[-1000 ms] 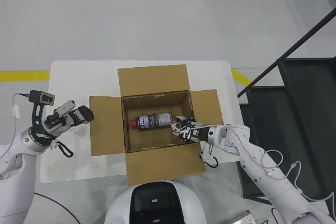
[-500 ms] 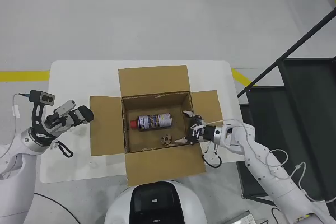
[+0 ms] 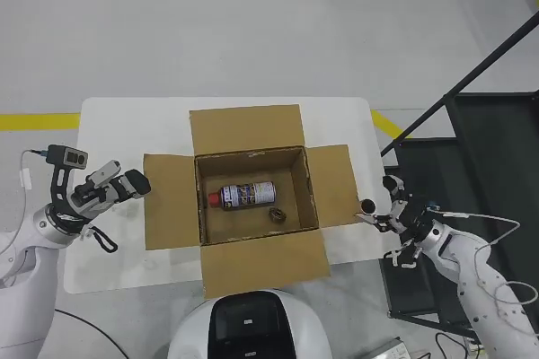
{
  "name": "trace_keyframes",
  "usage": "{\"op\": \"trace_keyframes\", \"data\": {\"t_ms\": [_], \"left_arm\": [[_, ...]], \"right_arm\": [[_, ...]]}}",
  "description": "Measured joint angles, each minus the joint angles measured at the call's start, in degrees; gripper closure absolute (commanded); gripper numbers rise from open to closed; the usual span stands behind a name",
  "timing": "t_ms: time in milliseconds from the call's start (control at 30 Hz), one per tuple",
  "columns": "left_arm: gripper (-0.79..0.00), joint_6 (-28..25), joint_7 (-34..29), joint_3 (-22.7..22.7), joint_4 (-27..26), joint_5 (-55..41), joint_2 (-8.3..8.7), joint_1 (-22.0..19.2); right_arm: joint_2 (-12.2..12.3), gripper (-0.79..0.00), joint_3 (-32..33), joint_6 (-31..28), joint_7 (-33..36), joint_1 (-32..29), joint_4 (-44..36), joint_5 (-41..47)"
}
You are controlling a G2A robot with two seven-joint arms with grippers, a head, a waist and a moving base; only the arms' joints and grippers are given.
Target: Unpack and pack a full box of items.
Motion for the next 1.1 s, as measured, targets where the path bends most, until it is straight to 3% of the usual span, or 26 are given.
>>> {"op": "trace_keyframes", "data": {"t_ms": [233, 633, 1100], "left_arm": [[-0.785, 0.0, 0.0, 0.0, 0.0, 0.0, 0.00, 0.0], [-0.785, 0.0, 0.0, 0.0, 0.0, 0.0, 0.00, 0.0], [-0.785, 0.0, 0.0, 0.0, 0.0, 0.0, 0.00, 0.0]], "right_arm": [[0.1, -0.785, -2.4, -3.8, 3.3, 4.0, 10.3, -2.3], [-1.6, -0.785, -11.0, -0.5, 6.1, 16.2, 28.0, -2.2], [-3.0, -0.785, -16.9, 0.6, 5.1, 23.4, 38.1, -3.7]]}}
